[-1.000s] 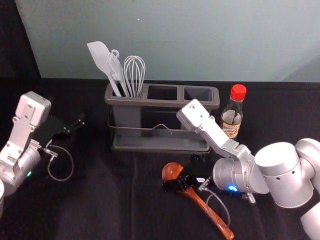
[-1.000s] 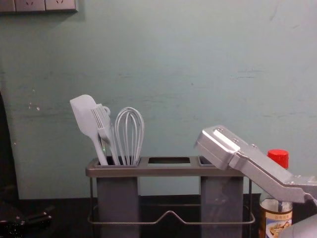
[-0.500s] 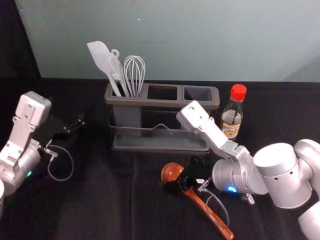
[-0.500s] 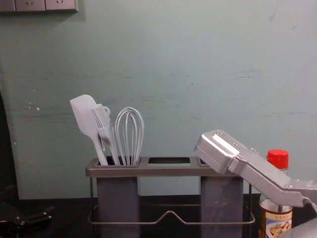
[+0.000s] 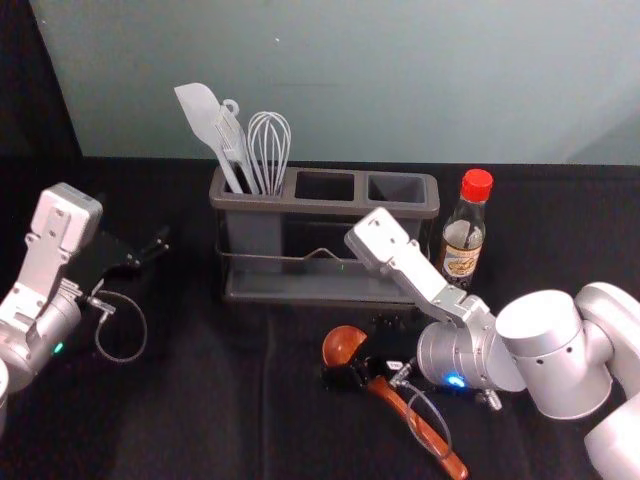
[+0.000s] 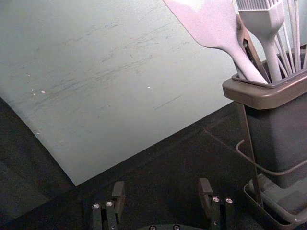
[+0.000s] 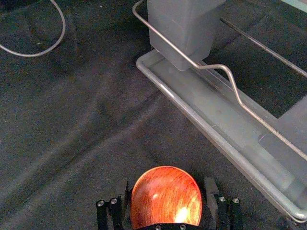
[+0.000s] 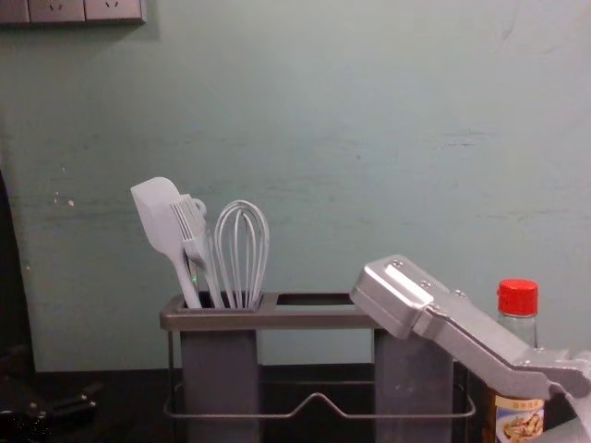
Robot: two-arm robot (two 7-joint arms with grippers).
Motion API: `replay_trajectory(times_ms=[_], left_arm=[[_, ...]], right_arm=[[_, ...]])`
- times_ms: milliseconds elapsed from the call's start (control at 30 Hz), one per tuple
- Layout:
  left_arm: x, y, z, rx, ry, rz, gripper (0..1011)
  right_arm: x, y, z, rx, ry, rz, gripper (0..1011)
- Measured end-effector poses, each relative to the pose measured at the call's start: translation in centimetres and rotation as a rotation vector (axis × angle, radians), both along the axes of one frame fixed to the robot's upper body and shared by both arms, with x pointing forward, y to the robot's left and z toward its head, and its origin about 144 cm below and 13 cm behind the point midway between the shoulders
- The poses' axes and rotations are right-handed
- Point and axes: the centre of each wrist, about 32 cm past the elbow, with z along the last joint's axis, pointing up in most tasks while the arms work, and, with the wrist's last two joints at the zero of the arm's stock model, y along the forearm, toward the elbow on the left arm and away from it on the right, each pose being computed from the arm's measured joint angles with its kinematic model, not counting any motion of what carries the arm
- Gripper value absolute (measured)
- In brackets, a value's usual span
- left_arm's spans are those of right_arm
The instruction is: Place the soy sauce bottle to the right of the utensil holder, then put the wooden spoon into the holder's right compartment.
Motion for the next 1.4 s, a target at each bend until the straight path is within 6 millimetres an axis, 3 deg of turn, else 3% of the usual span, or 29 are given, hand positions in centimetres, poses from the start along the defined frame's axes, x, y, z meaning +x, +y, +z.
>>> replay_trajectory(times_ms=[600, 833, 1100, 1400], left_arm=[[0.0, 0.0, 0.0, 0.000, 0.000, 0.000, 1005], [0.0, 0.0, 0.0, 0.000, 0.000, 0.000, 1005], [0.0, 0.0, 0.0, 0.000, 0.000, 0.000, 1005], [0.0, 0.0, 0.0, 0.000, 0.000, 0.000, 1005]], right_arm=[[0.0, 0.1, -0.2, -0.006, -0.015, 0.002, 998], [0.0, 0.1, -0.2, -0.005, -0.014, 0.002, 839], [0.0, 0.1, -0.1, -0.005, -0.014, 0.002, 838], [-1.5, -0.7, 1.8, 0.050, -0.153, 0.048, 837]])
